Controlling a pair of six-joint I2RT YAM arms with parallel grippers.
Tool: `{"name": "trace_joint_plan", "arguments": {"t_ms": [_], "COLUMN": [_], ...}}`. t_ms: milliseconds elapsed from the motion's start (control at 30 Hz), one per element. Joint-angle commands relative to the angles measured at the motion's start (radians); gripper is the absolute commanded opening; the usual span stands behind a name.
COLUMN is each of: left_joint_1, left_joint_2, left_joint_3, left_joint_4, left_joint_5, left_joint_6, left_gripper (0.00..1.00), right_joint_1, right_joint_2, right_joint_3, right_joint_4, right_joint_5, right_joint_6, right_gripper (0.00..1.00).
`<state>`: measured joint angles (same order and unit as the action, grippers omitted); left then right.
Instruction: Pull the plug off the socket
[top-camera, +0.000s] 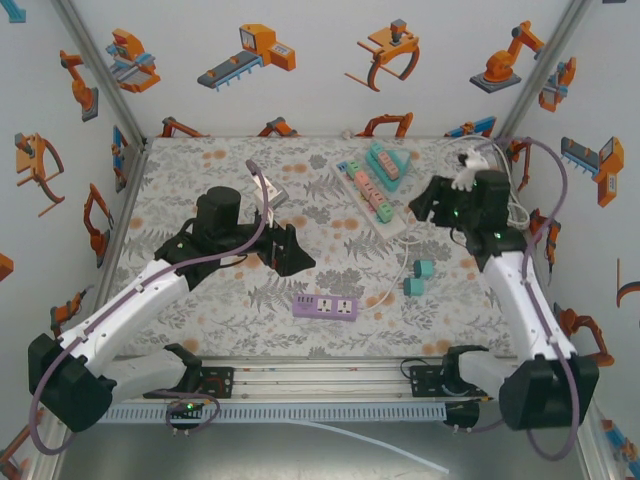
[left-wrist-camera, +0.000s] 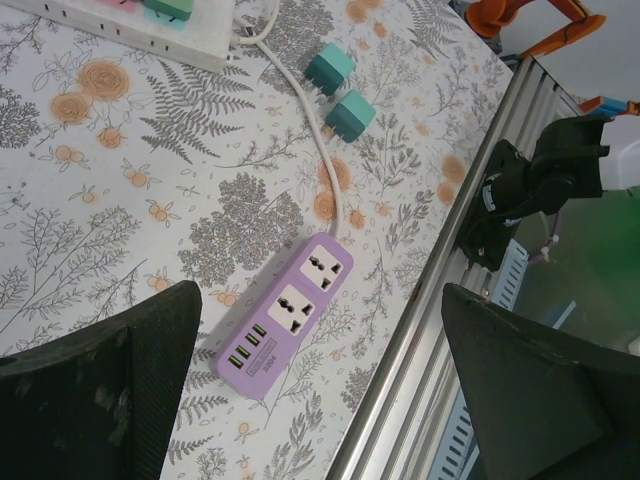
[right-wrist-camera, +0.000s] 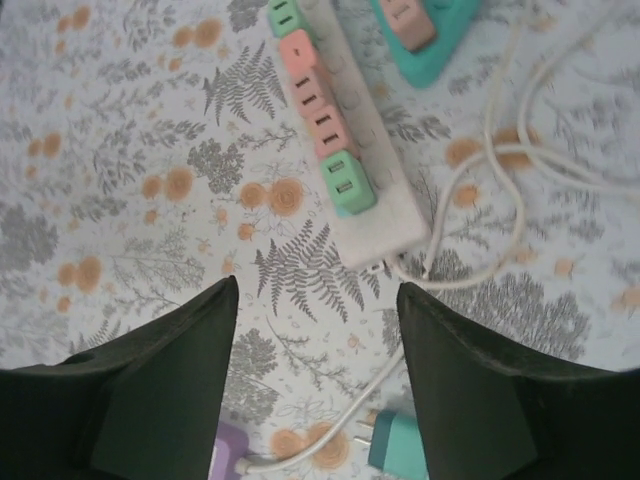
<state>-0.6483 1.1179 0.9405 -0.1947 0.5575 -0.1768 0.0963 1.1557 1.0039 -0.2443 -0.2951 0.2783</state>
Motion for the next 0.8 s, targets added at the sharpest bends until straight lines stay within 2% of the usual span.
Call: {"name": "trace_joint_plan", "arguments": {"t_ms": [0, 33, 67, 100, 333, 433, 767], "left_joint_1": [-0.008, -0.008, -0.006, -0.006, -0.005, -0.005, 0.002], "left_joint_2": [-0.009, -0.010, -0.012, -0.014, -0.023, -0.026, -0.053], "left_joint_3": [0.024, 0.024, 0.025, 0.026, 0.021, 0.015, -0.003], "left_joint_4": [0.003, -0.001, -0.009, -0.012, -0.025, -0.023, -0.053], "left_joint_5": [-0.013, -0.018, -0.022, -0.027, -0.068, -0.084, -0.128], "left_joint_6": [0.030, 0.033, 0.037, 0.040, 0.052, 0.050, 0.056], "left_gripper": [0.97, 0.97, 0.97, 0.97, 0.97, 0.97, 0.97], "right_joint_1": [0.079, 0.100, 0.117, 0.135, 0.216, 0.226, 0.225], "right_joint_2": [0.170, 0.233, 0.286, 0.345, 0.715, 0.828, 1.016], "right_joint_3": [0.163, 0.219, 0.262, 0.310, 0.633, 0.716, 0.793], "right_joint_4": [-0.107, -0.127, -0.146, -0.169, -0.390, -0.436, -0.461], "right_joint_5": [0.101, 0.104, 0.111, 0.119, 0.232, 0.262, 0.271], "right_joint_6": [-0.191, -0.214, -0.231, -0.254, -0.351, -0.365, -0.422], "right_gripper": [0.66, 0.74, 0.95, 0.99, 0.99, 0.99, 0.99]}}
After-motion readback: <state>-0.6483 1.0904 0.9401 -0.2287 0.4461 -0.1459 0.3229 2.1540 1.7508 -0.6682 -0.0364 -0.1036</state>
